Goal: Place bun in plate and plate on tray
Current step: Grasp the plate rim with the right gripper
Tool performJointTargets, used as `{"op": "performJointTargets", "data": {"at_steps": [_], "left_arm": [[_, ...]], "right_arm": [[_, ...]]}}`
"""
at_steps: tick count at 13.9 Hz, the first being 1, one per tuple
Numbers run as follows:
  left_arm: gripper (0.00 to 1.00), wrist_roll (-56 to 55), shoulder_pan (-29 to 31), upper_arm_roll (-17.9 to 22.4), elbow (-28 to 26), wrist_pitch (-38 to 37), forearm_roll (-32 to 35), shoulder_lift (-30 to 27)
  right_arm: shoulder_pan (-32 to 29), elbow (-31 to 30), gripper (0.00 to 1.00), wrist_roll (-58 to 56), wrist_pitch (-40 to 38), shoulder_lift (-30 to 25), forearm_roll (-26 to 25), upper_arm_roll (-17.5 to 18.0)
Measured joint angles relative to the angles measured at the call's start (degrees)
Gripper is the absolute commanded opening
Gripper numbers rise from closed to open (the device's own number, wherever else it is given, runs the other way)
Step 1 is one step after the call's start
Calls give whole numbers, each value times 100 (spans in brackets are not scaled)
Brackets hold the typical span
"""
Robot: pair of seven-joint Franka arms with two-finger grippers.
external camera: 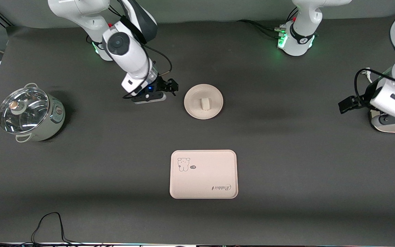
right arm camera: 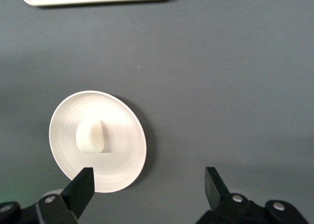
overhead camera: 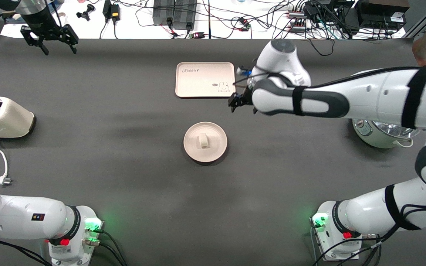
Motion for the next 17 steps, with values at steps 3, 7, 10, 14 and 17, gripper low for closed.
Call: {"op": "performJointTargets", "data": {"at_steps": [3,7,10,14,17], "left_arm": [[100,86,-146,194,-387,185,-4,-215],[100,191,-293,429,-564,256,-3,-354],[100,193,-359,430,-366,99,3,-259],[100,193,-371,452,149,-66,85,110],[100,193,-375,460,735,-326,88,463]], "right_arm": [[56,-94,100,737,576,564,-740,135],[68,-76,100,1937,1204,1426,-2086,215],[138,65,96,2630,1453,1908,-2750,233],[288,238,86,3360,1460,2254,-3536,237],[289,292,76,3463,1460,2419,-3648,236]]}}
